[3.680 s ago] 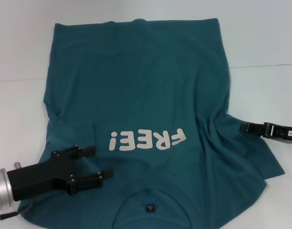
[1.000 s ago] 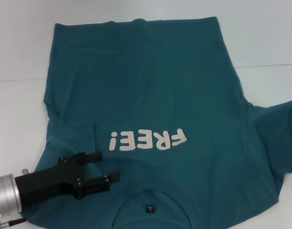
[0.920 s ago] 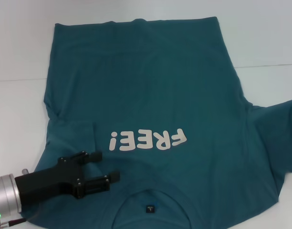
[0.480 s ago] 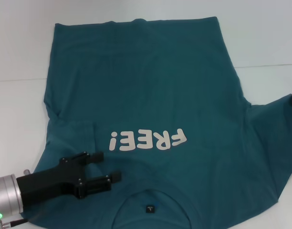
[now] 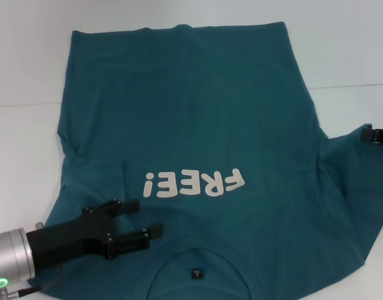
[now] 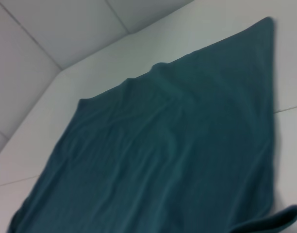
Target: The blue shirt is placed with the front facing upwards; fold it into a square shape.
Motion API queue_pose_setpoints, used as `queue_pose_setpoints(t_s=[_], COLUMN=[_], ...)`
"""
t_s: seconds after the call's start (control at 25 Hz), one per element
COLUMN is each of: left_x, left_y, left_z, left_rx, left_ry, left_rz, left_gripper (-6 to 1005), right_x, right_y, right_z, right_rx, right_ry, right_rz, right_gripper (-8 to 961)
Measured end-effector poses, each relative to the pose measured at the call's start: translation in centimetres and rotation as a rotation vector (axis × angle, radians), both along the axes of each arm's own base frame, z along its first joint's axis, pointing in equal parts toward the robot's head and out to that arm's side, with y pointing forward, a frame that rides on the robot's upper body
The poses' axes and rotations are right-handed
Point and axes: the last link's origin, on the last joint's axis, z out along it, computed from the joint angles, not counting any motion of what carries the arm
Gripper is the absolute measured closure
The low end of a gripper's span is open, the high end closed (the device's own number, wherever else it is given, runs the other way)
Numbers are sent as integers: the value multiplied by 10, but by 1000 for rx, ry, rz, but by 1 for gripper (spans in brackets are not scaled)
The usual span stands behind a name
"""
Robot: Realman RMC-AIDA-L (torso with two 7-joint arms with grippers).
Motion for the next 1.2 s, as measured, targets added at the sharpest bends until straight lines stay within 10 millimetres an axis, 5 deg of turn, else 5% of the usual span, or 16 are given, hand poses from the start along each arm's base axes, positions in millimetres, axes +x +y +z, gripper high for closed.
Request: queue_pose_setpoints(t_s=[0.84,1.04,1.2], left_x=[1,1,0], left_y=[3,4,4], left_z=[-2,-3,-3], left_rx=[-2,1,1], left_ry=[3,7,10], left_rz=[4,7,10], left_gripper=[122,122,122], right_x=[-54,-65,-68], right_y=[26,30,31], right_z=[-35,-51,-57], right_rx=[-141,-187,-215], right_ry=[59,27,-4], right_rz=[89,120,129], right_gripper=[950,886,735])
